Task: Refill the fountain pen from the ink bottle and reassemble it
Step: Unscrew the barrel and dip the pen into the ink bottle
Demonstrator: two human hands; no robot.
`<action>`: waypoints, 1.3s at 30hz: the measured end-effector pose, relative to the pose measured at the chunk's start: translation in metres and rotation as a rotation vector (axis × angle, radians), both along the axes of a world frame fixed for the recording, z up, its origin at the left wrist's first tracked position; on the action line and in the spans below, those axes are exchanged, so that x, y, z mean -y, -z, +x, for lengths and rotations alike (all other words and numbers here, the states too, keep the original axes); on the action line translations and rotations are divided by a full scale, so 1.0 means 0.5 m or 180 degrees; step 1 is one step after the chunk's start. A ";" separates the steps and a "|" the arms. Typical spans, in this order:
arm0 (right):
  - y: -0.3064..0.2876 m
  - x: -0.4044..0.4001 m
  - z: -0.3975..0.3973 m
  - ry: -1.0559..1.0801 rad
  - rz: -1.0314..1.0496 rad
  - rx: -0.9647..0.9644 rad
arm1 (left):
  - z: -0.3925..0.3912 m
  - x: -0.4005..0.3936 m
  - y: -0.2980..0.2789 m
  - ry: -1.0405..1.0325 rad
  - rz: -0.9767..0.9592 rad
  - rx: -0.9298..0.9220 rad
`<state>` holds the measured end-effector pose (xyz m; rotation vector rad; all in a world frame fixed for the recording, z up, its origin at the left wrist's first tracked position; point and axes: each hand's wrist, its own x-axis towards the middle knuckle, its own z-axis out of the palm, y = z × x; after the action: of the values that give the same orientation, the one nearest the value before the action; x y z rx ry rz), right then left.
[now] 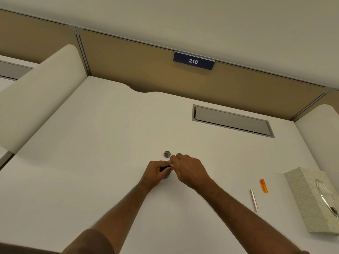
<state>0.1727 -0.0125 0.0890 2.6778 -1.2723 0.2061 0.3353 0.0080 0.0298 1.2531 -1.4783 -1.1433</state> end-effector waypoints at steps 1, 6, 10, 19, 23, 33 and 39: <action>0.003 0.000 0.001 -0.0008 0.0006 0.0026 | 0.000 0.000 -0.003 0.0000 -0.0011 0.0003; 0.010 0.004 0.000 0.0025 0.0020 0.0043 | 0.000 0.000 -0.007 -0.0005 -0.0043 0.0019; 0.005 0.007 0.006 0.0057 0.0074 0.0176 | -0.001 0.003 0.001 0.0005 -0.0060 0.0096; 0.007 0.010 -0.007 -0.0160 -0.0018 0.0019 | 0.000 0.001 0.000 0.0019 0.0021 0.0056; 0.009 0.011 -0.002 -0.0168 0.0005 0.0001 | 0.001 -0.001 -0.005 0.0041 0.0019 0.0066; 0.014 0.016 0.007 0.0075 0.0326 -0.0169 | 0.000 0.002 -0.009 0.0003 -0.0064 0.0120; -0.002 0.013 -0.008 -0.0110 0.0279 0.0149 | 0.001 0.001 -0.001 0.0064 -0.0006 0.0028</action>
<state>0.1688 -0.0191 0.0899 2.7862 -1.2776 0.2238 0.3358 0.0075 0.0303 1.2460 -1.5014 -1.1506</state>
